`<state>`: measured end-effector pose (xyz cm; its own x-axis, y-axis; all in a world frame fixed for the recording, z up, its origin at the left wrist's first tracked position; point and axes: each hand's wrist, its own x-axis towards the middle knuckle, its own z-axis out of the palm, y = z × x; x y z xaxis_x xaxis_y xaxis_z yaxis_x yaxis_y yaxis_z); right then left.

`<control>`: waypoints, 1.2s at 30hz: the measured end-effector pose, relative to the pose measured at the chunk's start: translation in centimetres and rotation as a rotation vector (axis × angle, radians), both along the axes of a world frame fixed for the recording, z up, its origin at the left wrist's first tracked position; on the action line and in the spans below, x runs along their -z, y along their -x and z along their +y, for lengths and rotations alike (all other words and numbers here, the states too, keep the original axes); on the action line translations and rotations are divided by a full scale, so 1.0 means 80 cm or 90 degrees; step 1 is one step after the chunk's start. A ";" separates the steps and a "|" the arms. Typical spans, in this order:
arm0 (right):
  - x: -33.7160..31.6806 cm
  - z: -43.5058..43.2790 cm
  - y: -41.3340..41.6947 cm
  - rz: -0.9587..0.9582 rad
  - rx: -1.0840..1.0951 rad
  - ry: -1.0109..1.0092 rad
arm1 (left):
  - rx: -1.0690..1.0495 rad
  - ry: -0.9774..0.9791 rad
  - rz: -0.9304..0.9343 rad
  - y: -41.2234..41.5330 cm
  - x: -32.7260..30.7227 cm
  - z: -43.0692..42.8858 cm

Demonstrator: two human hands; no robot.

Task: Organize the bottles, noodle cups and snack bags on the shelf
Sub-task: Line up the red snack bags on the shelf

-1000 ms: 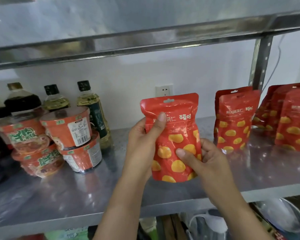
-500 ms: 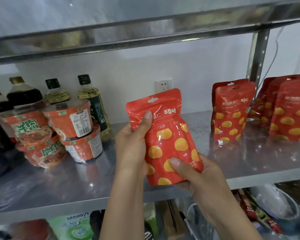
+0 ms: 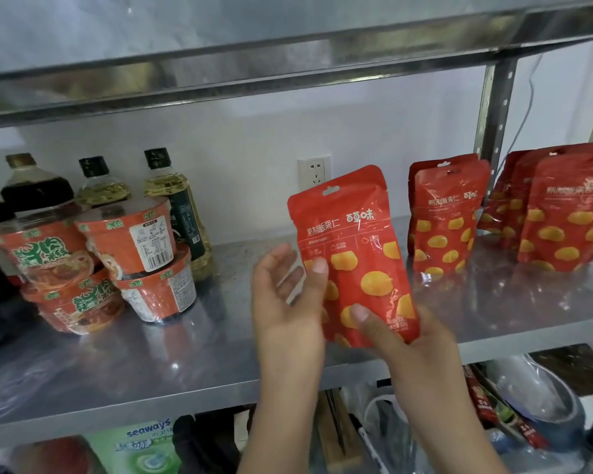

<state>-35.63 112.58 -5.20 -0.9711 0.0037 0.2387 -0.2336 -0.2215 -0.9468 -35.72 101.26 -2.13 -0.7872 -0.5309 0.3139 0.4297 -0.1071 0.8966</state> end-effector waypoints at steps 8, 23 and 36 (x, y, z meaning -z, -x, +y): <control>-0.002 -0.012 -0.005 0.113 0.081 -0.061 | 0.171 0.188 -0.086 -0.016 0.015 0.017; 0.004 -0.007 0.015 0.045 0.024 -0.085 | 0.287 -0.133 -0.147 0.005 0.018 -0.021; -0.005 -0.005 0.009 0.012 -0.072 0.064 | 0.246 -0.006 -0.080 0.009 0.018 -0.021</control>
<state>-36.34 112.20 -4.77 -0.9618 -0.0810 0.2614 -0.2197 -0.3408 -0.9141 -36.45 99.54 -3.59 -0.9614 -0.1906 0.1987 0.2430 -0.2479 0.9378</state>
